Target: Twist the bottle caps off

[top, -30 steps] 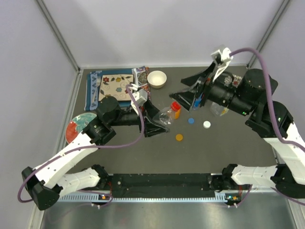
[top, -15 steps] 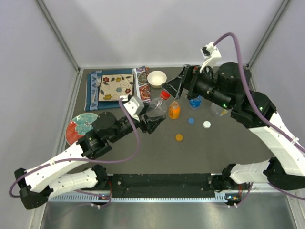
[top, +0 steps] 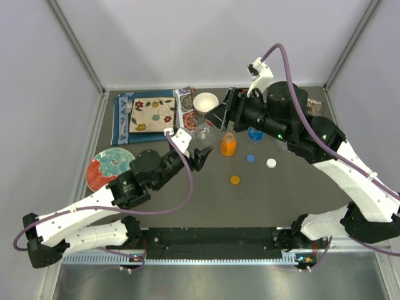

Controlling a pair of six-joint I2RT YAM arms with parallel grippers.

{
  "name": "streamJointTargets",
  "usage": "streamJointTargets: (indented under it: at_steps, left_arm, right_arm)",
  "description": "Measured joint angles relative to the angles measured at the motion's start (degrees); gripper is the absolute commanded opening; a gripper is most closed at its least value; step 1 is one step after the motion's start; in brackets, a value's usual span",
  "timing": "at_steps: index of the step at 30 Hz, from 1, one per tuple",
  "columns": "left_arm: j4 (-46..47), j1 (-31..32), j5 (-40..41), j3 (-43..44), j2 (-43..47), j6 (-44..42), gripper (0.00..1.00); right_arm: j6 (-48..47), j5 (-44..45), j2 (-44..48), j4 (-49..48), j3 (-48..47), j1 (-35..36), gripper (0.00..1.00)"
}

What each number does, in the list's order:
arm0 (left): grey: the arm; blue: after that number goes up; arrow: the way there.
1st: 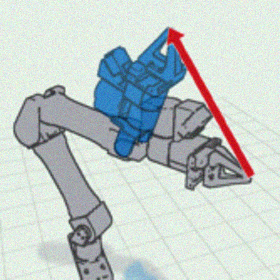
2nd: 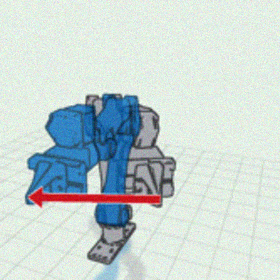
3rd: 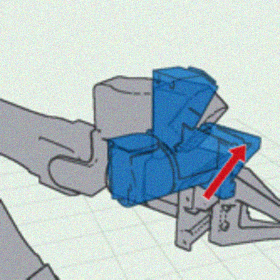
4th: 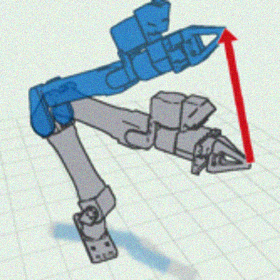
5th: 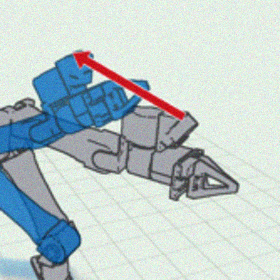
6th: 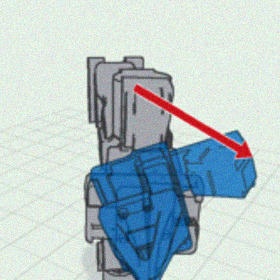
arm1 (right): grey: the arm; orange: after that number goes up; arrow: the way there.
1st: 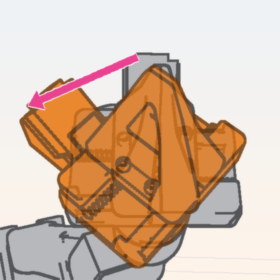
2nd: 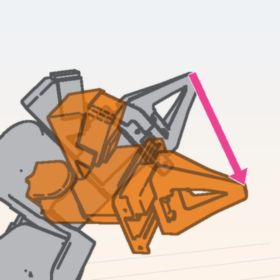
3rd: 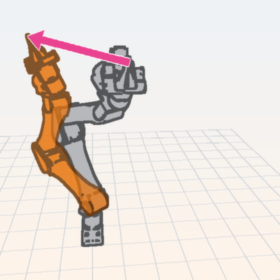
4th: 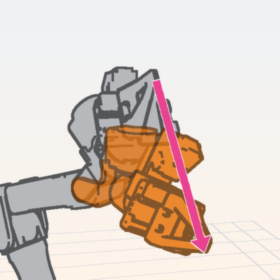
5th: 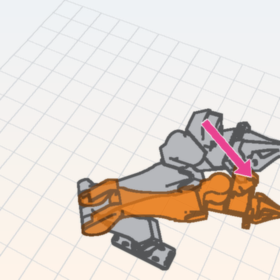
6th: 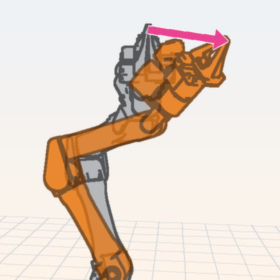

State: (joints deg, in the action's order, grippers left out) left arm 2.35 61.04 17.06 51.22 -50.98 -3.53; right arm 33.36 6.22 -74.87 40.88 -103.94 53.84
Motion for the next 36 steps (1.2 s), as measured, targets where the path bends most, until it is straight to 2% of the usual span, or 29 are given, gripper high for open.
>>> streamJointTargets:
  at_steps: [13, 22, 26, 34, 36]
  left_arm:
    - [0.0, 0.2, 1.4, -1.1, 0.7, -0.7, 0.42]
    - [0.2, 0.3, 1.6, -1.5, 1.9, -0.9, 0.42]
    - [0.2, 0.3, 1.7, -1.9, 1.9, -1.0, 0.42]
    - [0.2, 0.4, 1.9, -2.0, 2.5, -1.0, 0.42]
    - [0.1, 0.4, 1.9, -2.0, 2.5, -1.0, 0.41]
  right_arm:
    - [0.3, -0.6, -1.5, -0.1, 0.1, 0.0, 0.62]
    - [0.3, -1.4, -2.7, -0.1, 0.1, 0.0, 0.52]
    - [0.3, -1.6, -2.8, -0.1, 0.2, 0.0, 0.39]
    - [0.2, -1.9, -2.9, -0.4, 0.5, 0.0, 0.2]
    - [0.1, -2.0, -2.9, -0.7, 0.7, 0.0, 0.05]
